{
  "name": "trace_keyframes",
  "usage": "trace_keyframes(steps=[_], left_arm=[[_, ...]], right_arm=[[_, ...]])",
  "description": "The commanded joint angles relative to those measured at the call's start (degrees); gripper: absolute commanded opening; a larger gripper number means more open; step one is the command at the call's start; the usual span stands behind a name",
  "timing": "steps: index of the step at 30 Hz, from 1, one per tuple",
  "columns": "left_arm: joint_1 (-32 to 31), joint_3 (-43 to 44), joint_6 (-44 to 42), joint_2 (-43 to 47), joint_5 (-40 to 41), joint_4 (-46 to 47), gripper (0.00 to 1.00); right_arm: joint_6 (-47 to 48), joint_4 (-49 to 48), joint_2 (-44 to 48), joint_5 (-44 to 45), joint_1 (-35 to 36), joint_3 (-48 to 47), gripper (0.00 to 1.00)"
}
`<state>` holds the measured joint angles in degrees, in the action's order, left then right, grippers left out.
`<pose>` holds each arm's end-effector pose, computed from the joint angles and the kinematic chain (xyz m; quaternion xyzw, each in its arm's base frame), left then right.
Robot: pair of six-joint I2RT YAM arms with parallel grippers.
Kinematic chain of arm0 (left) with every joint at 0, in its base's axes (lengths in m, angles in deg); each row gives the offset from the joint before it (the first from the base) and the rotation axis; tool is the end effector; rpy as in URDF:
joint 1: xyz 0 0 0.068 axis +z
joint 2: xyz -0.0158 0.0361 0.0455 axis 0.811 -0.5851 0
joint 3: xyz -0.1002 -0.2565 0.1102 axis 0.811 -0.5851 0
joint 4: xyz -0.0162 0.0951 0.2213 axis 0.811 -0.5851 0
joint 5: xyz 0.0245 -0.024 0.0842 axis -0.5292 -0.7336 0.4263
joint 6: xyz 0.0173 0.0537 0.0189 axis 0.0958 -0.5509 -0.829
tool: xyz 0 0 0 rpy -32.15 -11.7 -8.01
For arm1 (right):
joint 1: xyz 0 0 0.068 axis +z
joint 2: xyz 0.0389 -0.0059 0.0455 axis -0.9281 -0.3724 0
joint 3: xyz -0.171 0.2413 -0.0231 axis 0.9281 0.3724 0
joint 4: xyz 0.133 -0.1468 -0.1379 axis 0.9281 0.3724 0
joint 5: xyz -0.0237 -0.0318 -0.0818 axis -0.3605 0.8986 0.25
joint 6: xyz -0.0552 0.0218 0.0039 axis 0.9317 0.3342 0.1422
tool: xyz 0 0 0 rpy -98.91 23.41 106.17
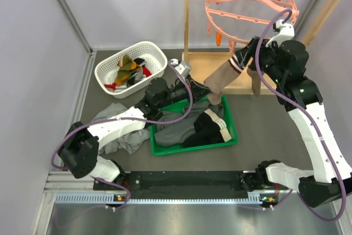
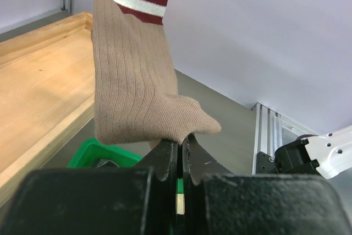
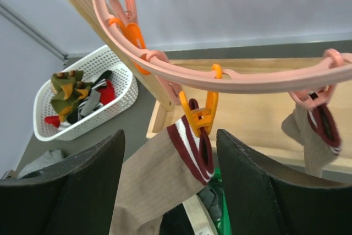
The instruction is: Remove the socks clipped to the hanger
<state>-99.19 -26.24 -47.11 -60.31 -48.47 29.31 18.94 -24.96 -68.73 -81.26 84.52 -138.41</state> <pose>0.2141 -0.2401 0.3604 0.2776 0.6029 -0.5322 0.5255 0.1956 0.0573 0.4794 0.0215 0.7648 0.1957 0.6134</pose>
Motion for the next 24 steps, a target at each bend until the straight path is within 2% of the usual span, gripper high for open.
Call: trace_keyframes(steps=[1, 7, 15, 24], left_arm=[[1.3, 0.1, 2.6, 1.6, -2.4, 4.3, 0.0], [1.8, 0.2, 3.6, 1.5, -3.3, 4.7, 0.0], [2.4, 1.3, 3.4, 1.1, -4.0, 3.5, 0.0], [3.0, 0.9, 4.0, 1.4, -4.3, 4.2, 0.0]], right_arm=[[-0.6, -6.2, 0.3, -6.3, -1.2, 0.2, 0.66], [1.1, -9.8, -0.9, -6.1, -1.3, 1.9, 0.65], [2.3, -9.1, -0.9, -4.0, -2.1, 2.0, 0.66], [2.6, -9.9, -1.2, -5.5, -3.5, 3.4, 0.69]])
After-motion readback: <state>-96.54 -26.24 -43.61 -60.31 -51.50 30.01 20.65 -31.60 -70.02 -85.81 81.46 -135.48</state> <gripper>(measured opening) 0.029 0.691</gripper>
